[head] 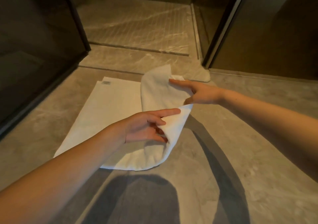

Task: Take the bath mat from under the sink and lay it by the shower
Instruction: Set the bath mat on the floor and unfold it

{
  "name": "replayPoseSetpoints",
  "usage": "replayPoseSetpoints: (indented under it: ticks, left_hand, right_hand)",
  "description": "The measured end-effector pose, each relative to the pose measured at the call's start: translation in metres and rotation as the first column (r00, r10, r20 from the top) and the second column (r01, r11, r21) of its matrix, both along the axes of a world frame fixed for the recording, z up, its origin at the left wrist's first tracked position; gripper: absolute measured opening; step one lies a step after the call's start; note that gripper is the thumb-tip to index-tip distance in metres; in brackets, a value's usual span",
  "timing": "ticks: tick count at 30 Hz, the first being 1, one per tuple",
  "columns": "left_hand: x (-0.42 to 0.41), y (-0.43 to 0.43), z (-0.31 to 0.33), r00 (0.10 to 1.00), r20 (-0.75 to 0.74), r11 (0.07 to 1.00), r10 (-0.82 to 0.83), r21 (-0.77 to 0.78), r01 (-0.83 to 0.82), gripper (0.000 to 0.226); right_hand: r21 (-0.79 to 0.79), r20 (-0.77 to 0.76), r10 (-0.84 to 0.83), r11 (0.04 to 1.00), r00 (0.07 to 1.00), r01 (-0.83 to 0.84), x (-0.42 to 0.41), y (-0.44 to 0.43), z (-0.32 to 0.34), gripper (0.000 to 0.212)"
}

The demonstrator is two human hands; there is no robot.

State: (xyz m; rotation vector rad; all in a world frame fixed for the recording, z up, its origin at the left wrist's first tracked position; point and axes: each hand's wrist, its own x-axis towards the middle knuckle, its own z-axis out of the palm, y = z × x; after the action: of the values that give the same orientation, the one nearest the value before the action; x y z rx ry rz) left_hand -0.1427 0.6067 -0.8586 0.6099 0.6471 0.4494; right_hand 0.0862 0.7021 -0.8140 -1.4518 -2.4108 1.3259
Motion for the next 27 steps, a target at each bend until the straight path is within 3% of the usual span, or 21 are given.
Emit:
replayPoseSetpoints:
  ticks: [6,9,13,15,16,17,18,19,20,21,24,27]
  left_hand:
    - [0.061,0.005,-0.026,0.989,-0.083,0.993,-0.120,0.005,0.121,0.053]
    - [0.084,0.001,-0.035,0.973,-0.154,0.985,-0.169,-0.005,0.171,0.053]
    - [0.113,-0.012,-0.042,0.888,-0.370,0.942,-0.274,0.085,0.326,0.055]
    - [0.124,-0.022,-0.045,0.860,-0.450,0.925,-0.240,0.165,0.344,0.054]
    - [0.127,-0.024,-0.047,0.863,-0.483,0.921,-0.148,0.251,0.298,0.050]
    - [0.127,-0.024,-0.050,0.844,-0.537,0.875,-0.001,0.408,0.261,0.045]
    - [0.123,-0.021,-0.055,0.774,-0.612,0.742,0.163,0.593,0.312,0.042]
    - [0.116,-0.015,-0.061,0.658,-0.680,0.530,0.324,0.706,0.469,0.041]
    - [0.108,-0.008,-0.067,0.544,-0.698,0.330,0.465,0.707,0.626,0.044]
    - [0.100,-0.002,-0.076,0.444,-0.705,0.222,0.553,0.639,0.737,0.048]
    - [0.077,0.012,-0.102,0.252,-0.759,0.204,0.601,0.450,0.869,0.058]
    - [0.066,0.012,-0.126,0.199,-0.787,0.229,0.583,0.395,0.890,0.058]
  right_hand:
    - [0.027,0.022,-0.192,0.981,0.981,0.191,0.069,-0.018,-0.024,0.088]
    - [-0.040,0.020,-0.270,0.962,0.963,0.271,0.092,-0.029,-0.044,0.087]
    - [-0.017,0.135,-0.356,0.932,0.925,0.362,0.108,-0.049,-0.078,0.088]
    - [0.078,0.236,-0.378,0.925,0.895,0.371,0.113,-0.056,-0.095,0.067]
    - [0.154,0.272,-0.390,0.920,0.880,0.360,0.115,-0.058,-0.101,0.051]
    - [0.251,0.287,-0.410,0.905,0.866,0.345,0.115,-0.057,-0.105,0.042]
    - [0.353,0.297,-0.436,0.877,0.850,0.326,0.113,-0.056,-0.108,0.043]
    - [0.430,0.307,-0.452,0.851,0.838,0.301,0.109,-0.056,-0.111,0.048]
    - [0.478,0.303,-0.444,0.836,0.843,0.268,0.102,-0.057,-0.115,0.053]
    - [0.502,0.294,-0.413,0.834,0.862,0.228,0.092,-0.061,-0.122,0.056]
    - [0.490,0.325,-0.336,0.859,0.884,0.146,0.061,-0.080,-0.143,0.059]
    - [0.466,0.359,-0.355,0.869,0.863,0.164,0.047,-0.099,-0.164,0.060]
